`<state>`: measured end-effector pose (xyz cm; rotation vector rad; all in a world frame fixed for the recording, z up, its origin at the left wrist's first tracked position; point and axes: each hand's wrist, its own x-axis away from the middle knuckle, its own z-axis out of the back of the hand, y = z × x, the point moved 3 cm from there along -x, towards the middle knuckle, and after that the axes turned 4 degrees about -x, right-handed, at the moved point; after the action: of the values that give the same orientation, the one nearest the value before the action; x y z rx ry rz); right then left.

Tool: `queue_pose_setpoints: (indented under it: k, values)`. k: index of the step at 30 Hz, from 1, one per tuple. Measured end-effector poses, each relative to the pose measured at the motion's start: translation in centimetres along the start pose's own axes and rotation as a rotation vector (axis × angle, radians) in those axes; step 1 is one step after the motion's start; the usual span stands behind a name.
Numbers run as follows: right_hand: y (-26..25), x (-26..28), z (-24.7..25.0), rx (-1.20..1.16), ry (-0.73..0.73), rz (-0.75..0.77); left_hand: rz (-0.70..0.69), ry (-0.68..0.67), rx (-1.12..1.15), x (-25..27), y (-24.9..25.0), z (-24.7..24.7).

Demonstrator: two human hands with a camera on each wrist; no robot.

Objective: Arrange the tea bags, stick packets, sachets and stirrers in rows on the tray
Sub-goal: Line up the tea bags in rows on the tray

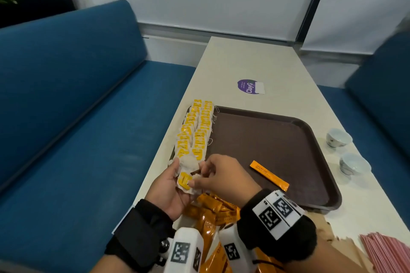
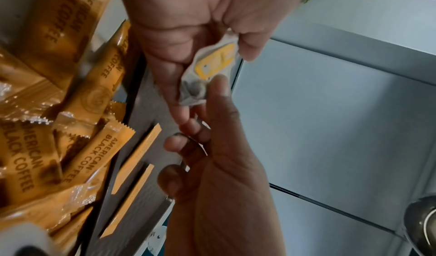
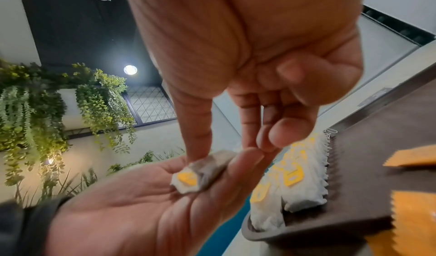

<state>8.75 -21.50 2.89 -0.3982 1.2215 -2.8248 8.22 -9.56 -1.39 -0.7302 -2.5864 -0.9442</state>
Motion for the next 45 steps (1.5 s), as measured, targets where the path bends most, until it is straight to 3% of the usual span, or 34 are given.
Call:
queue_pose_setpoints:
  k: [3, 6, 9, 16, 22, 30, 33, 42, 45]
  values:
    - [-0.9, 0.8, -0.1, 0.092, 0.009, 0.094, 0.006, 0.014, -0.065, 0.2, -0.4, 0.3]
    - [-1.7, 0.8, -0.2, 0.118, -0.084, 0.179, 0.042, -0.001, -0.093, 0.6, -0.5, 0.2]
    - [-1.8, 0.7, -0.8, 0.072, -0.164, 0.163, 0.051, -0.007, -0.127, 1.0, -0.3, 0.3]
    - [-1.5, -0.3, -1.0, 0.021, -0.153, 0.184, 0.012, -0.021, -0.128, 1.6, 0.4, 0.7]
    - [0.4, -3.7, 2.0, -0.138, 0.123, 0.013, -0.117, 0.197, -0.296, 1.1, 2.3, 3.1]
    - [2.3, -7.5, 0.0, -0.09, -0.158, -0.254, -0.241, 0.237, -0.517, 1.5, 3.1, 3.7]
    - [2.4, -8.4, -0.7, -0.121, -0.2, -0.306, -0.247, 0.25, -0.608, 1.1, 2.8, 4.0]
    - [1.6, -9.3, -0.6, -0.133, -0.145, -0.298, -0.281, 0.221, -0.741, 0.7, 2.0, 3.6]
    - [1.2, -8.7, 0.3, -0.092, -0.008, -0.222, -0.324, 0.206, -0.793, 0.4, 1.8, 3.1]
